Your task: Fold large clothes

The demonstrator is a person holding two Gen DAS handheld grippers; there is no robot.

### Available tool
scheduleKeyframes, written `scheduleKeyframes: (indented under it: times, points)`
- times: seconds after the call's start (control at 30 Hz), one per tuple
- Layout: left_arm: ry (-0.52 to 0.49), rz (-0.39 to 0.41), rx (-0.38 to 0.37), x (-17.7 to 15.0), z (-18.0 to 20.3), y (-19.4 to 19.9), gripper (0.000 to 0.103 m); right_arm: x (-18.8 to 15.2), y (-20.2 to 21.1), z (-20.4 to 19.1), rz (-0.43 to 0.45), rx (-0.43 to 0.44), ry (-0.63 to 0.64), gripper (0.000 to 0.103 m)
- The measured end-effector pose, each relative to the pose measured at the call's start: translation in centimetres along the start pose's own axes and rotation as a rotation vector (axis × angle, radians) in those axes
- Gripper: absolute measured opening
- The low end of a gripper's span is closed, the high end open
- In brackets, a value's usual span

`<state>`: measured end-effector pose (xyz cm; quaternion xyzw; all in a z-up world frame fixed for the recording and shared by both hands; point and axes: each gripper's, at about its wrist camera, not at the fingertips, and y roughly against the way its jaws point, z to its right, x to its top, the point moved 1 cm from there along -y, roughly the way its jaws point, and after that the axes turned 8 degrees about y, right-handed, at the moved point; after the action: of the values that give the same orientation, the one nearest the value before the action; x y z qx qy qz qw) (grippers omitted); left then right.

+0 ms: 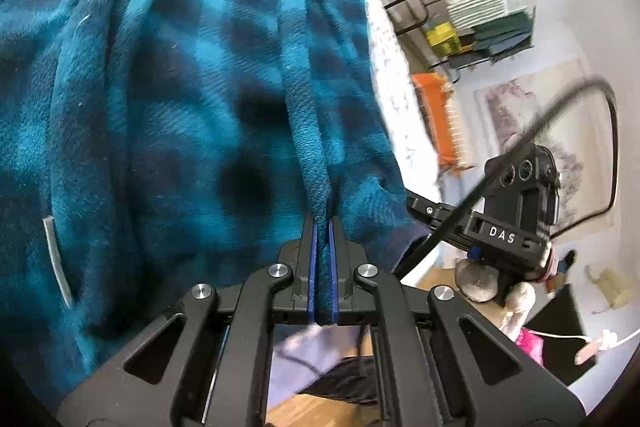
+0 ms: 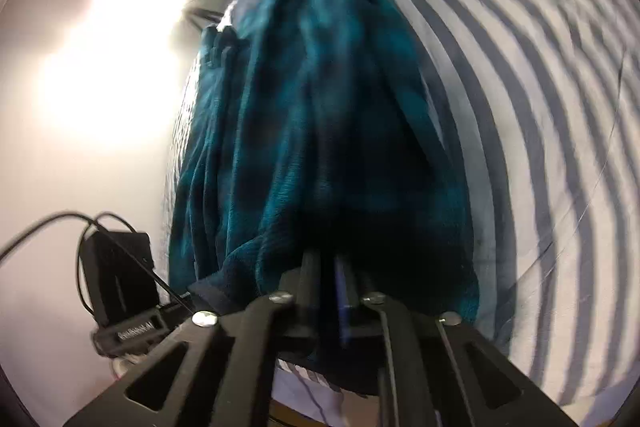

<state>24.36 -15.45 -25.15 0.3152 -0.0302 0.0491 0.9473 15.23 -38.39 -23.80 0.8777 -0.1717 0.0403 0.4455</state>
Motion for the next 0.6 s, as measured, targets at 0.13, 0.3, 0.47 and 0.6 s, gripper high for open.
scheduleKeyframes:
  times: [0.13, 0.3, 0.47, 0.6]
  points:
    - [-0.067, -0.002, -0.020, -0.5, 2.0, -0.1, 0.002, 1.0, 4.5, -2.6, 0.069, -0.110, 0.146, 0.000]
    - [-0.122, -0.050, 0.134, -1.6, 0.5, -4.5, 0.002, 0.5, 4.2, -1.2, 0.004, -0.277, 0.212, 0.000]
    - [-0.203, -0.014, 0.182, -1.9, 1.6, -2.8, 0.003, -1.4, 0.4, -1.2, -0.118, -0.400, 0.317, 0.000]
    - [-0.229, 0.022, 0.199, -2.8, 1.7, 0.4, 0.003, -1.6, 2.5, -1.3, -0.078, -0.354, 0.317, 0.009]
